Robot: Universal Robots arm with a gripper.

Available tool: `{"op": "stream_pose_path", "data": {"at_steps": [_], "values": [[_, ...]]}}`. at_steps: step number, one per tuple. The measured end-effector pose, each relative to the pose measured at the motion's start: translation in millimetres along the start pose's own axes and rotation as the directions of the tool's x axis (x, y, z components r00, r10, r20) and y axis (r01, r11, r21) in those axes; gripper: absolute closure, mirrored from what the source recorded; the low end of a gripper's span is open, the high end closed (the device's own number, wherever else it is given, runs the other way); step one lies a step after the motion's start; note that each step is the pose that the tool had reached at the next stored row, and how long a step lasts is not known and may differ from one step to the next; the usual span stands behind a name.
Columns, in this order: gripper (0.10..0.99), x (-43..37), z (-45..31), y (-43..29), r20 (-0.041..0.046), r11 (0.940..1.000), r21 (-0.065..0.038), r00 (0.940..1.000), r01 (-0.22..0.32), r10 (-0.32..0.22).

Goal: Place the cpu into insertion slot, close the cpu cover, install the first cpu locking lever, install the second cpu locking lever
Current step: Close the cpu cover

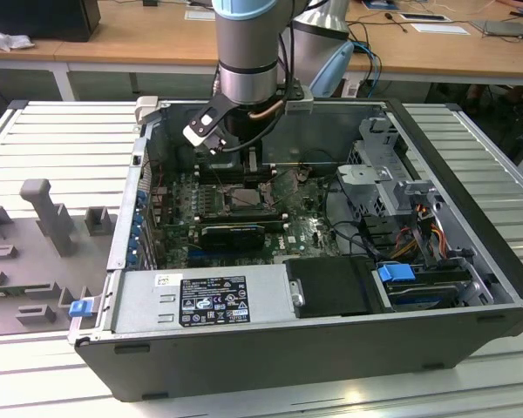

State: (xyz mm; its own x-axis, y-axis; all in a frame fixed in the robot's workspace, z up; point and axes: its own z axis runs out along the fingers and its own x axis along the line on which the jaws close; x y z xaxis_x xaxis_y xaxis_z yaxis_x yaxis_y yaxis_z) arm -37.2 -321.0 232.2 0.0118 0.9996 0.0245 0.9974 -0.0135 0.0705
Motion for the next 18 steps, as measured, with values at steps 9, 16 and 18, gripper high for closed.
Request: {"op": "stream_pose_path", "data": {"at_steps": [9, 16, 18], "values": [[0.98, 0.4, -13.7, 1.0, 0.0, 1.0, 0.0, 1.0, 0.0, 0.0], [0.98, 0.7, -24.1, 4.6, -0.0003, 1.0, 0.0, 1.0, 0.0, 0.0], [0.98, 0.7, -24.2, 8.9, -0.0001, 1.0, 0.0, 1.0, 0.0, 0.0]]}}
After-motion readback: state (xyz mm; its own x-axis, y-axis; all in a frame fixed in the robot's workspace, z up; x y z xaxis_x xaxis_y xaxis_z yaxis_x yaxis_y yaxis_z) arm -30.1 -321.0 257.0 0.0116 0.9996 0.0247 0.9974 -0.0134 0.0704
